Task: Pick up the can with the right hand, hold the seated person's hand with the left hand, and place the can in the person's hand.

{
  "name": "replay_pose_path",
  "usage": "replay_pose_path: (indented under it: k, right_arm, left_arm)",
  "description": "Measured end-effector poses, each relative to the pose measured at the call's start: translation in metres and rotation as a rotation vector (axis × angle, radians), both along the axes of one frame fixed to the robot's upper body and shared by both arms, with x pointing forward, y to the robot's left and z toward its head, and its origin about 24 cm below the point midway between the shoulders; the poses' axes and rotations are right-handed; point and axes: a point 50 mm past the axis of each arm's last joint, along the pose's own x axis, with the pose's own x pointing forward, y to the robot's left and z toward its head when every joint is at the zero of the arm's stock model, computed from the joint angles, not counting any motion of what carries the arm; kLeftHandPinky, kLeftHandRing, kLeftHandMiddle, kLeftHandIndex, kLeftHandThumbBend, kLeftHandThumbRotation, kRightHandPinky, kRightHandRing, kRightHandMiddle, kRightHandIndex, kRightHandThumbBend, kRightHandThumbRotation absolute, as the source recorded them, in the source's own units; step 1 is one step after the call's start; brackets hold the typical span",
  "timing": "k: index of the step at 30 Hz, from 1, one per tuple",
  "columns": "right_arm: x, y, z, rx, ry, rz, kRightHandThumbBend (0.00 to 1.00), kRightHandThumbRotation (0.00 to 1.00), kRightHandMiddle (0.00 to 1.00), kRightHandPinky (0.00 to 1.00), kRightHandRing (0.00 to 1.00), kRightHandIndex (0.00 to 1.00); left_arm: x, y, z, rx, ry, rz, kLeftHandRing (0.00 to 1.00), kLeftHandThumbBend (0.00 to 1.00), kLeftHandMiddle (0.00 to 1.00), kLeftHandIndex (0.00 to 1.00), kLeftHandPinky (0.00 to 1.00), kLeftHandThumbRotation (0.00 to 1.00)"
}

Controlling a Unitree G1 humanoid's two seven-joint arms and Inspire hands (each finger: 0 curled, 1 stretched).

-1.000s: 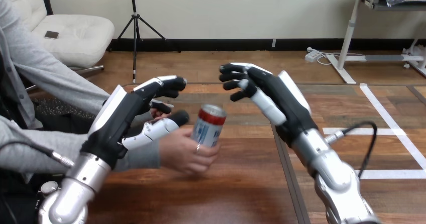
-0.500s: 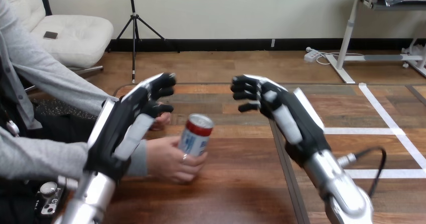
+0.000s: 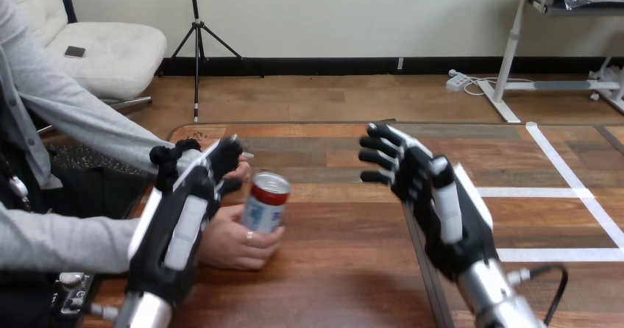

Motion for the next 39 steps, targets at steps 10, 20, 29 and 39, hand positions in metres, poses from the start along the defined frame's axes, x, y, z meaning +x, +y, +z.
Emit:
replay_pose_path:
  k: [10,20,29,39]
  right_arm:
    - [-0.015,-0.003,-0.015,0.045,0.057,-0.008,0.84,1.0,0.88,0.91,0.88,0.88]
    - [-0.02,-0.007,-0.02,0.054,0.073,-0.041,0.81,1.0,0.87,0.87,0.86,0.87]
    - [-0.022,-0.01,-0.026,0.063,0.092,-0.049,0.81,1.0,0.87,0.9,0.87,0.86]
    - [-0.025,-0.012,-0.033,0.062,0.126,-0.05,0.79,1.0,0.89,0.95,0.88,0.87]
  left_arm:
    - [-0.012,0.001,-0.013,-0.017,0.053,0.012,0.95,0.69,0.92,0.9,0.96,0.91]
    - [-0.016,0.006,-0.018,-0.014,0.067,0.037,0.94,0.65,0.91,0.88,0.96,0.87]
    - [-0.018,0.003,-0.02,-0.016,0.057,0.065,0.86,0.53,0.84,0.81,0.88,0.78]
    - [-0.023,-0.002,-0.026,-0.112,0.012,0.152,0.82,0.45,0.82,0.8,0.82,0.72]
